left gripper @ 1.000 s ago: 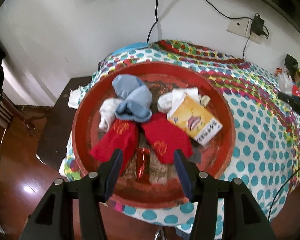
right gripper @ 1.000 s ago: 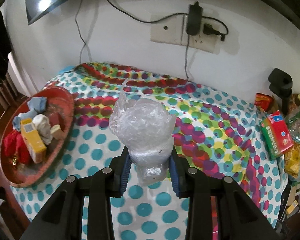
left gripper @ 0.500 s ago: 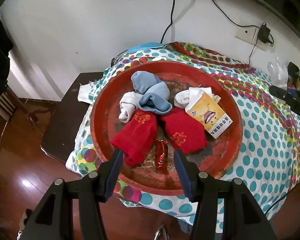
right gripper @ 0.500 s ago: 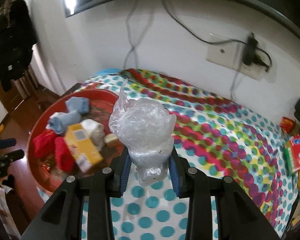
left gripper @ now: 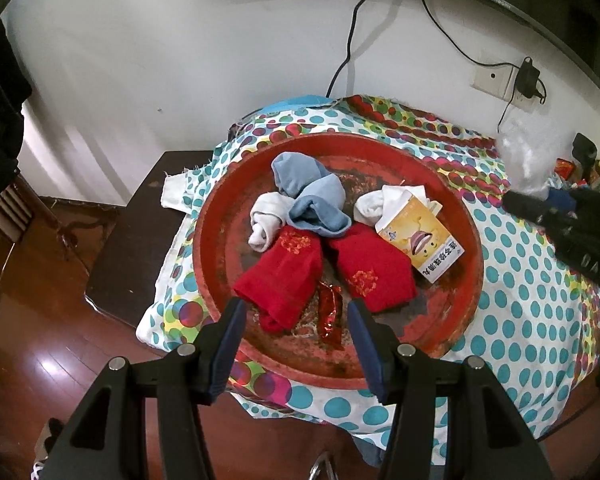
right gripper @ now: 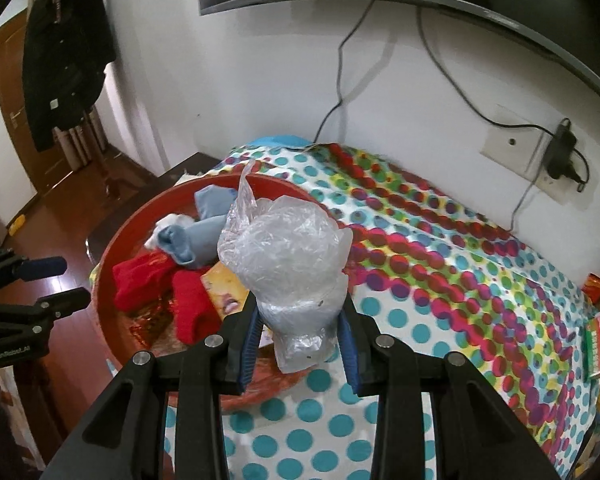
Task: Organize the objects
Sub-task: 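Carry the clear plastic bag in the right tool over the red tray, then lower the plastic bag into the tray and open the right tool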
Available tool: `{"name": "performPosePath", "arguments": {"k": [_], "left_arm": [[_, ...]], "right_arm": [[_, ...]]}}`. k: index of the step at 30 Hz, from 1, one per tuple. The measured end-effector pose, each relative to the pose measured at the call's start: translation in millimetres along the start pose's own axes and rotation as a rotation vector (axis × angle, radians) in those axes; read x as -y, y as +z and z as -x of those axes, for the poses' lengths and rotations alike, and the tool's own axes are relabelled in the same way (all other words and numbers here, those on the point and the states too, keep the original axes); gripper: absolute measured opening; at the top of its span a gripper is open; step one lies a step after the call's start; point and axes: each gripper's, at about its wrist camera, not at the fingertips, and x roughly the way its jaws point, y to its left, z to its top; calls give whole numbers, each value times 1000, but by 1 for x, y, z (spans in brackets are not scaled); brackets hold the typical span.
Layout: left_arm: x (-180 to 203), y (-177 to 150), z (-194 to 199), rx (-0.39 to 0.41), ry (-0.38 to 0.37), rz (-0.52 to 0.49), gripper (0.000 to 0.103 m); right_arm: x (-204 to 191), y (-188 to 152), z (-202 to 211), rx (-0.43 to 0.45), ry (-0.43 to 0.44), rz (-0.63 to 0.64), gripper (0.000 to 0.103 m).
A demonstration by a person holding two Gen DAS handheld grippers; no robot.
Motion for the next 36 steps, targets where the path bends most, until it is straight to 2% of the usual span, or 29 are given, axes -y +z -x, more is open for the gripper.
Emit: {"name": "performPosePath", "arguments": {"k": [11,20,30,36], "left_arm": [[-17,0,2,-10,16,43,54],[-33,-2,4,-10,40,70,54],[-75,-6,13,3,90,163,54],[-79,-7,15,2,87,175,54]], "right_arm": [[-49,4,-31,-55,62,41,33],[-87,14,-64,-101,73,60,33],[-105,27,-91,-129,43,85,33],[-103,30,-109,-167,-3,59,33]]}}
